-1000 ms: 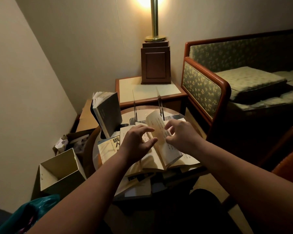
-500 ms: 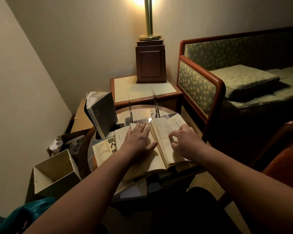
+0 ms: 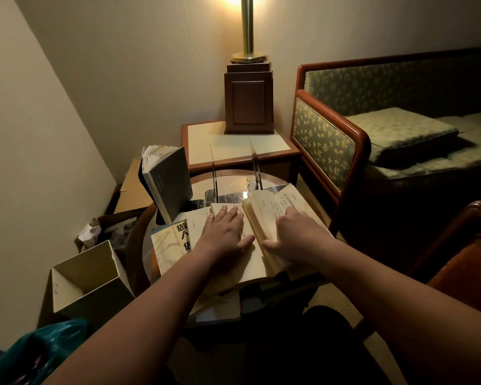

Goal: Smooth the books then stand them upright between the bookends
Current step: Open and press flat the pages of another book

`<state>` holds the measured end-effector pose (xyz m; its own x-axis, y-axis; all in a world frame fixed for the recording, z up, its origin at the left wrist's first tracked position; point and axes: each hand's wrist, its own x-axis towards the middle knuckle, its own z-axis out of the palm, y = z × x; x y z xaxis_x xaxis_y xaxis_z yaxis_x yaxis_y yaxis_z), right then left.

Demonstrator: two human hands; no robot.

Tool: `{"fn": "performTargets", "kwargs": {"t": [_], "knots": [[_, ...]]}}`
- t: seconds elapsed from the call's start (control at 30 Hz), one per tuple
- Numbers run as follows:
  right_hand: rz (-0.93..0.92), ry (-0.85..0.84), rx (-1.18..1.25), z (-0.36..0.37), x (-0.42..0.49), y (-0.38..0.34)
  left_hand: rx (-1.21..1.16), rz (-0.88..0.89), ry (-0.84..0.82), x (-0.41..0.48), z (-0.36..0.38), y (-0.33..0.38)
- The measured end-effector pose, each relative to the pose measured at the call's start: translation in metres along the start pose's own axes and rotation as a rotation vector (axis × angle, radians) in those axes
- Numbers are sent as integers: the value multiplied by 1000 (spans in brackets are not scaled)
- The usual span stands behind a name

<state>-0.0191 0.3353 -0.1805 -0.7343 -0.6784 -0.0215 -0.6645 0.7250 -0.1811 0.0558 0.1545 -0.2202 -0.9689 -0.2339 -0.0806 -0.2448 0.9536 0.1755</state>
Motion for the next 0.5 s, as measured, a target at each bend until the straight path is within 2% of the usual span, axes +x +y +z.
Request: {"fn": "performTargets", "kwargs": {"t": [0.3,0.5], "knots": [[265,61,585,-18,4,27,-5,32,-30,-2,-7,-6],[379,-25,620,-20,3,49,-52,38,-52,-2,-16,-8]]}}
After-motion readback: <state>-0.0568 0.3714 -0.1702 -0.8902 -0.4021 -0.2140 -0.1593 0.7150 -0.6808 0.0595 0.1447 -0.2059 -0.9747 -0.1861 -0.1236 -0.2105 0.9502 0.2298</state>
